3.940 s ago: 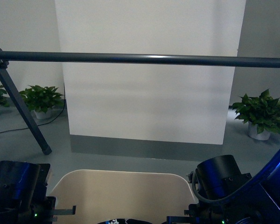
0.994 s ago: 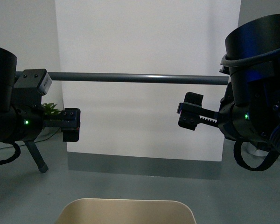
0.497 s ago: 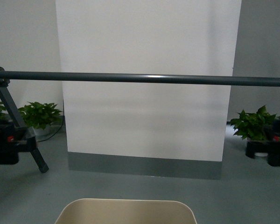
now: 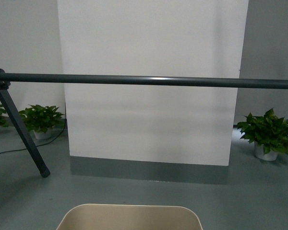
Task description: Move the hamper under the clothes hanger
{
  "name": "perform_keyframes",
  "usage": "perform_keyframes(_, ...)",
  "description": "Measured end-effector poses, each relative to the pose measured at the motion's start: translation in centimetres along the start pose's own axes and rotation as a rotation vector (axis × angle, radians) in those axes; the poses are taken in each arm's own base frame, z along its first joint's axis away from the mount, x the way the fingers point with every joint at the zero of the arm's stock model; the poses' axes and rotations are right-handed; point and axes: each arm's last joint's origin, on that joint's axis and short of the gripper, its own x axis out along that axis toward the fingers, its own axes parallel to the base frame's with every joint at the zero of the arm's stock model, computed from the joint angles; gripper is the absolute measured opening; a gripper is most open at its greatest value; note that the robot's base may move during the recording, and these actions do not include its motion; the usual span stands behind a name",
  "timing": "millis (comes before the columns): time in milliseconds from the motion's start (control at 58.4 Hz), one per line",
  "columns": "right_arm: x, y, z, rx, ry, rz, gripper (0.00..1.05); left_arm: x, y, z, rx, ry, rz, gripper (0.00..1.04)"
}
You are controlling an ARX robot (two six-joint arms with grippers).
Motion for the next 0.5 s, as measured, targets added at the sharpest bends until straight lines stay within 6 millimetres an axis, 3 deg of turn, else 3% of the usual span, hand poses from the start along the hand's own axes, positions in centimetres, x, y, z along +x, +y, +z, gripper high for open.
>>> perform_keyframes(291,-2.8,-1.1,-0.8,0.0,0.002,0.012,0.02,-3.3,0.0,-1.5,0.0,0.015,-0.001,0.03)
perform_keyframes(497,-4.4,-2.0,-1.8,0.0,0.013,-0.006,0.02,-5.1,0.0,-1.3,0.0,0.006,-0.001,0.03)
